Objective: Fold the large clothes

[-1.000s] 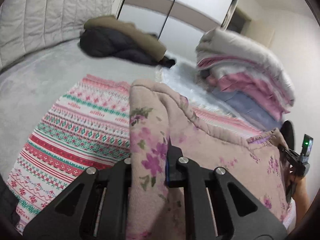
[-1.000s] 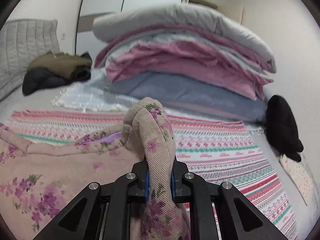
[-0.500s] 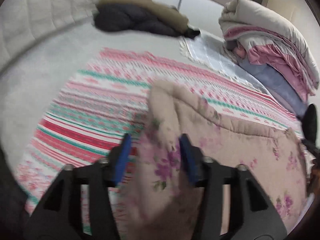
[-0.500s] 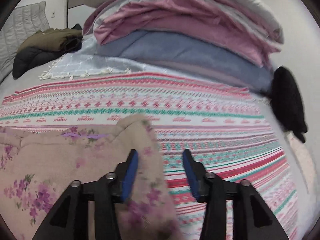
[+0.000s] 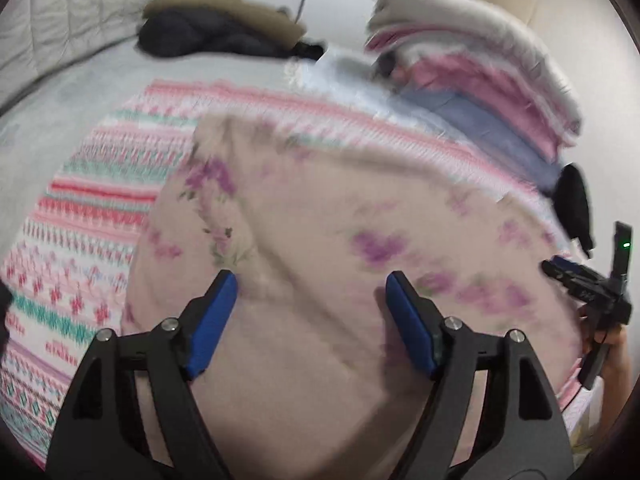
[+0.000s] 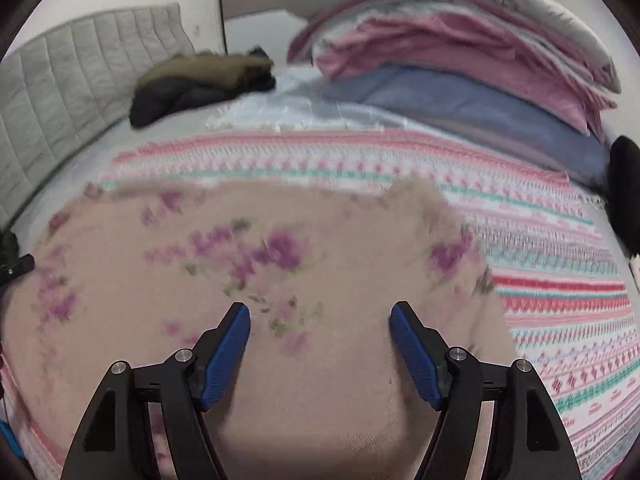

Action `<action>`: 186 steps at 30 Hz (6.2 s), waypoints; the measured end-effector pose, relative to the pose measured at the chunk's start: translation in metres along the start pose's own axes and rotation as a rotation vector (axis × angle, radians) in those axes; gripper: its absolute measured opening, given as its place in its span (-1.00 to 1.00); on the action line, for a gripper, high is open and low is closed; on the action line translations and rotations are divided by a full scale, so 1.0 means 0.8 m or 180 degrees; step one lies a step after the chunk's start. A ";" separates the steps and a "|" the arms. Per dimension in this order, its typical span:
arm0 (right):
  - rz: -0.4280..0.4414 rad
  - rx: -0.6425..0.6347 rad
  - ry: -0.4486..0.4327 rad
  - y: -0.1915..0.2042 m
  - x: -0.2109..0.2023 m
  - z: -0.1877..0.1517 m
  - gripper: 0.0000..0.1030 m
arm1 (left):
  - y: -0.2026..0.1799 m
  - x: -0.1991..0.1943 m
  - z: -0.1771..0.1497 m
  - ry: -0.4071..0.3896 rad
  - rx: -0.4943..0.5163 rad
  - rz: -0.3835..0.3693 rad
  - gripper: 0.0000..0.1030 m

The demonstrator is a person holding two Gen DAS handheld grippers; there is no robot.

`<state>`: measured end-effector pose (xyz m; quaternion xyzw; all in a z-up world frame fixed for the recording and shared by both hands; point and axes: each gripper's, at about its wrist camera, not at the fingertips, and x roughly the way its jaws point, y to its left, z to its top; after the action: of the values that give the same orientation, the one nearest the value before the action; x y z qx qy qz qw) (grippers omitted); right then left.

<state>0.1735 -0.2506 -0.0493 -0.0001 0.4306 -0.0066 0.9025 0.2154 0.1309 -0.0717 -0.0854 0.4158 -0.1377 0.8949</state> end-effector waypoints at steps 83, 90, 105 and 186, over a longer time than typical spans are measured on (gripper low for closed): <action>0.1309 0.1641 -0.1050 -0.334 -0.310 -0.114 -0.40 | -0.314 -0.055 0.099 -0.0024 0.0491 -0.2162 -0.42; 0.0128 0.1892 -0.0970 -0.466 -0.391 -0.192 0.01 | -0.488 0.046 0.060 0.0188 0.1142 -0.2118 0.03; -0.0799 0.2291 -0.0404 -0.503 -0.380 -0.292 0.30 | -0.520 0.051 -0.017 0.0296 0.1699 -0.0753 0.74; -0.1550 0.1810 0.0076 -0.187 -0.374 -0.387 0.68 | -0.538 -0.100 -0.266 0.0633 0.2009 -0.0480 0.96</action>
<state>-0.2575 -0.3948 -0.0107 0.1482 0.4094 -0.3403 0.8334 -0.0727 -0.2598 -0.0354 0.1791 0.4304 -0.3331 0.8196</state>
